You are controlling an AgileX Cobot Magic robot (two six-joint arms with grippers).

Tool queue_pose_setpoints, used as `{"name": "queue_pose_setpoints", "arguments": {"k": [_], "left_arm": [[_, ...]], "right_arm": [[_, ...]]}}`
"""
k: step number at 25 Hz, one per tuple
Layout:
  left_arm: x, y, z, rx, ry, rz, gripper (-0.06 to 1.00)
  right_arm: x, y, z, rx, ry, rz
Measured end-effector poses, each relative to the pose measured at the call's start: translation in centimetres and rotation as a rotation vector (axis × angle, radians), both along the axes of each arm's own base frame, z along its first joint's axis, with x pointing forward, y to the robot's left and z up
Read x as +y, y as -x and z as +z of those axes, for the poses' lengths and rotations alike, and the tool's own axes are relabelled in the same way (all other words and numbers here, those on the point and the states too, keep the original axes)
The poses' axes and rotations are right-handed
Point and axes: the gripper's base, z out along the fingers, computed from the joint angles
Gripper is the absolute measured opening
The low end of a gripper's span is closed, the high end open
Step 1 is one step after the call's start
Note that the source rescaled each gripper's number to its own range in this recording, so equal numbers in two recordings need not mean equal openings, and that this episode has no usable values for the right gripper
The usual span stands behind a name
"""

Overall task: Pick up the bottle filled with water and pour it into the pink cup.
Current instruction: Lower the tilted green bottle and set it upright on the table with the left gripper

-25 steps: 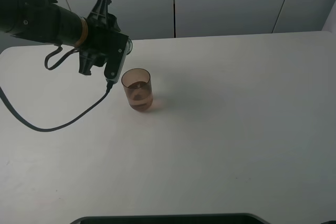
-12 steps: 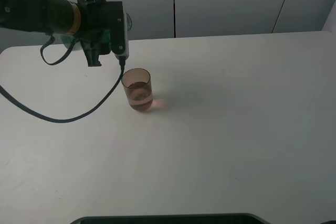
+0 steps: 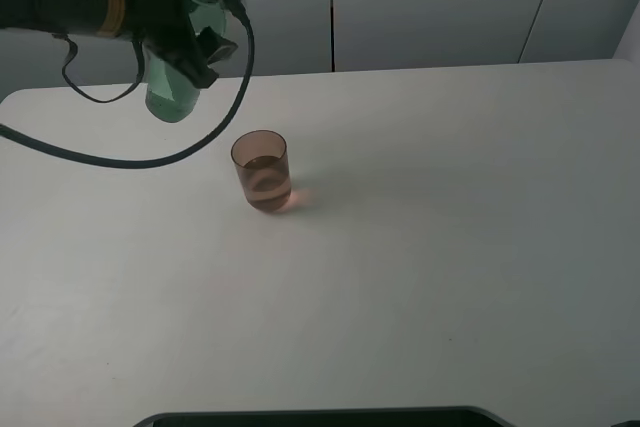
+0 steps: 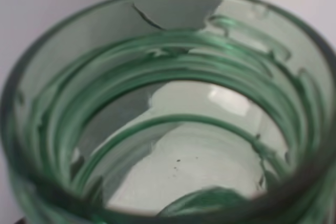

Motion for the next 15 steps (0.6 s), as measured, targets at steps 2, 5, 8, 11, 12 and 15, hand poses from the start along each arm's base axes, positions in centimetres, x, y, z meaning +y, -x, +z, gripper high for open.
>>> {"name": "queue_pose_setpoints", "arguments": {"k": [2, 5, 8, 11, 12, 15], "left_arm": [[0.6, -0.4, 0.1, 0.033, 0.061, 0.037, 0.01], [1.2, -0.8, 0.2, 0.066, 0.134, 0.077, 0.01], [1.4, -1.0, 0.4, 0.091, 0.219, 0.084, 0.01], [1.7, -1.3, 0.9, 0.1, 0.323, 0.096, 0.01], [1.8, -1.5, 1.1, 0.1, 0.367, 0.104, 0.01], [2.4, -2.0, 1.7, 0.089, 0.47, 0.139, 0.01]], "right_arm": [[0.0, 0.0, 0.0, 0.0, 0.0, 0.0], [0.0, 0.0, 0.0, 0.0, 0.0, 0.0], [0.0, 0.0, 0.0, 0.0, 0.0, 0.0], [0.0, 0.0, 0.0, 0.0, 0.0, 0.0], [0.0, 0.0, 0.0, 0.0, 0.0, 0.0], [0.0, 0.0, 0.0, 0.0, 0.0, 0.0]]}}
